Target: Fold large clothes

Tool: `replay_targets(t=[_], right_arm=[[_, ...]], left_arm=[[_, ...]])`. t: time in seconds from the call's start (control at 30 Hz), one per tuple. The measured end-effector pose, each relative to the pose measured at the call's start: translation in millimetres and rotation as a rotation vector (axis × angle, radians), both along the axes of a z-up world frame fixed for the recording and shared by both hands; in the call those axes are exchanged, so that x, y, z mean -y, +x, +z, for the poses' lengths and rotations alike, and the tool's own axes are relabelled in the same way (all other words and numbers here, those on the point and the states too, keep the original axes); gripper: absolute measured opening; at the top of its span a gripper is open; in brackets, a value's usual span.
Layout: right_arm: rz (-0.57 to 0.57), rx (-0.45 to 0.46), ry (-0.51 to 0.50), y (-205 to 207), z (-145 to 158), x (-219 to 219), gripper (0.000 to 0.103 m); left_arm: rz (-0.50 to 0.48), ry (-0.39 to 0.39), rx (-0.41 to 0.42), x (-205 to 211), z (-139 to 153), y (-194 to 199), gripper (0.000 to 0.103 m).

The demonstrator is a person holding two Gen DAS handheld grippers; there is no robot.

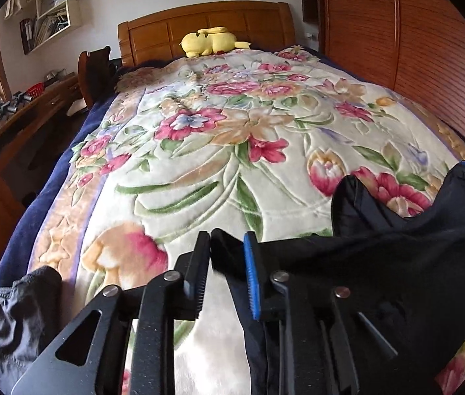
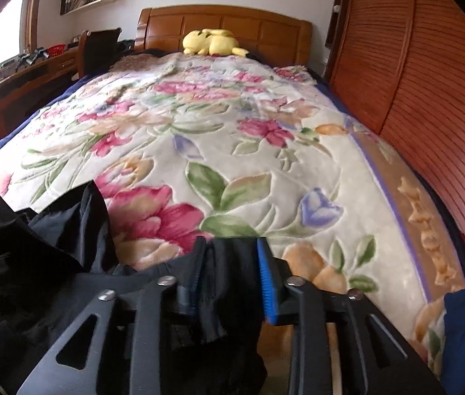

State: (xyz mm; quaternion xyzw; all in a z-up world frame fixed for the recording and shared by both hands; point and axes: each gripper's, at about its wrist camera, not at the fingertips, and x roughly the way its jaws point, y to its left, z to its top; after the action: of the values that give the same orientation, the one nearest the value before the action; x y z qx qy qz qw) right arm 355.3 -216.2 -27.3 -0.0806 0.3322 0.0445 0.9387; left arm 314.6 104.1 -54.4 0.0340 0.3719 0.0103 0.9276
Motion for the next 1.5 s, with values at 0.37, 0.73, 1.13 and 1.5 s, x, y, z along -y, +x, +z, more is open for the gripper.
replay_targets(t=[0.37, 0.73, 1.13, 1.5], right_arm=[[0.074, 0.018, -0.005, -58.0, 1.3, 8.7, 0.065], [0.173, -0.067, 0.032, -133.0, -32.3, 17.6, 0.065], [0.113, -0.045, 0.016, -164.1, -34.3, 31.6, 0.065], [0.066, -0.081, 0.016, -167.5, -49.1, 36.2, 0.074]], left_arm=[[-0.071, -0.022, 0.010, 1.4, 2.2, -58.8, 0.032], [-0.140, -0.055, -0.044, 10.4, -32.7, -135.8, 0.032], [-0.109, -0.085, -0.095, 5.0, -65.3, -169.6, 0.033], [-0.090, -0.084, -0.132, 3.4, -89.0, -164.9, 0.034]])
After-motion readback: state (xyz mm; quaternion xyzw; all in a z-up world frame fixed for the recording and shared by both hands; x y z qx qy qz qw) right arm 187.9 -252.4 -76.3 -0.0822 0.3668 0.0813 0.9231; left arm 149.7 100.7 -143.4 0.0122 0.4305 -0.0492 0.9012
